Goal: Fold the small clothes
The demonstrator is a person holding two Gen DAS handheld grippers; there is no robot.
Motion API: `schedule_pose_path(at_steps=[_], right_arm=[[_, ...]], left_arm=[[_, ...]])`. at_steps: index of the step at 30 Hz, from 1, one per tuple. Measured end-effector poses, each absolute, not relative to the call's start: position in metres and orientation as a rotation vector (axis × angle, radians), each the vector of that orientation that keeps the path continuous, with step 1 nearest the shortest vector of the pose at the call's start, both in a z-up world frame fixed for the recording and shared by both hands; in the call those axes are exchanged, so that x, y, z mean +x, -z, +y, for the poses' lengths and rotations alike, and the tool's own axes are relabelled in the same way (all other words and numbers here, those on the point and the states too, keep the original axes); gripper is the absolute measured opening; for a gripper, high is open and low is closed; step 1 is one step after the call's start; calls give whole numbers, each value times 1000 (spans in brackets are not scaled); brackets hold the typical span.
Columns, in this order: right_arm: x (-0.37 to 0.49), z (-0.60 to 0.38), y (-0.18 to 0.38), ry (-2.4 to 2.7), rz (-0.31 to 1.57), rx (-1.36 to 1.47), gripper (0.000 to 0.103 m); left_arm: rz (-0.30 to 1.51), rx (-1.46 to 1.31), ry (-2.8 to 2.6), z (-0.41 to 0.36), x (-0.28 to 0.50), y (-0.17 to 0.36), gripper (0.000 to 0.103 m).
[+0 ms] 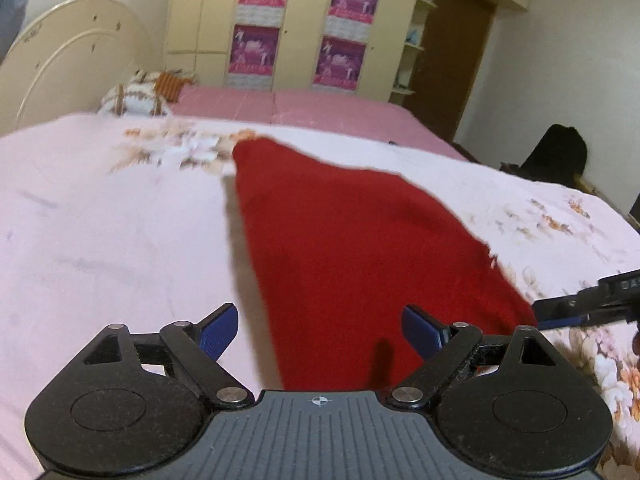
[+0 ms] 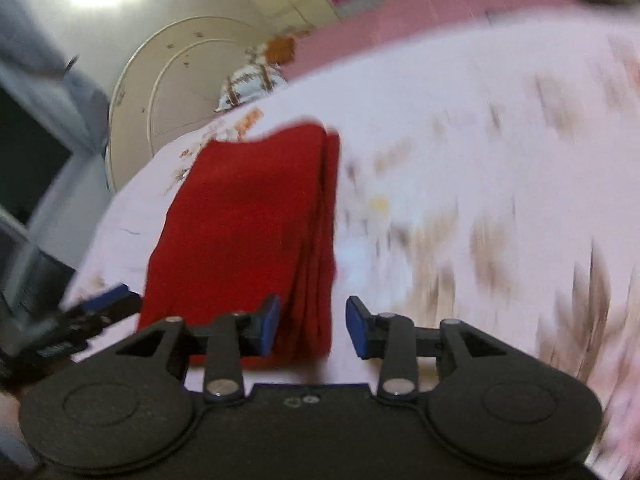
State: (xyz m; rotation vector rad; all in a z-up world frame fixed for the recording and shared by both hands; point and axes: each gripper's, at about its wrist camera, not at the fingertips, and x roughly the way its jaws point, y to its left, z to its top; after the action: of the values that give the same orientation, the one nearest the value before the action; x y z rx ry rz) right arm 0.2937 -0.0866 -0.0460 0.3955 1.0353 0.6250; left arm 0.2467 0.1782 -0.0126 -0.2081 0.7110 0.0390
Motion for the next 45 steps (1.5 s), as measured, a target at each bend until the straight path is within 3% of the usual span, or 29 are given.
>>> schedule_pose_path(at_steps=[8, 11, 13, 16, 17, 21, 25, 28, 30, 37, 41, 43, 45], right_arm=[[293, -78, 56, -647, 1093, 618, 38], [287, -81, 57, -649, 1109, 624, 52], [289, -78, 66, -654, 1122, 640, 51], [292, -69, 67, -642, 1069, 619, 37], [292, -66, 64, -645, 1050, 586, 10], [279, -57, 26, -678, 816, 346, 10], [290, -49, 50, -613, 900, 183, 10], [290, -52, 50, -630, 932, 179, 17], [283, -60, 36, -624, 889, 163, 32], [216, -88, 0, -593, 776, 101, 37], [161, -93, -21, -579, 698, 44, 70], [139, -94, -30, -571, 690, 41, 77], [121, -98, -38, -586, 703, 57, 95]], left_arm=[[751, -187, -75, 173, 245, 20, 89], [755, -185, -77, 173, 244, 21, 89], [758, -191, -85, 173, 243, 23, 89], [771, -189, -103, 174, 244, 26, 89], [778, -186, -115, 175, 244, 27, 89], [787, -207, -108, 176, 242, 30, 89], [823, -217, -123, 175, 244, 38, 89], [808, -212, -118, 171, 234, 29, 89], [788, -178, -115, 165, 222, 19, 89], [709, -182, -100, 137, 163, -22, 89], [702, -201, -111, 116, 127, -37, 89], [711, -210, -99, 106, 108, -43, 91], [695, -206, -104, 98, 87, -52, 103]])
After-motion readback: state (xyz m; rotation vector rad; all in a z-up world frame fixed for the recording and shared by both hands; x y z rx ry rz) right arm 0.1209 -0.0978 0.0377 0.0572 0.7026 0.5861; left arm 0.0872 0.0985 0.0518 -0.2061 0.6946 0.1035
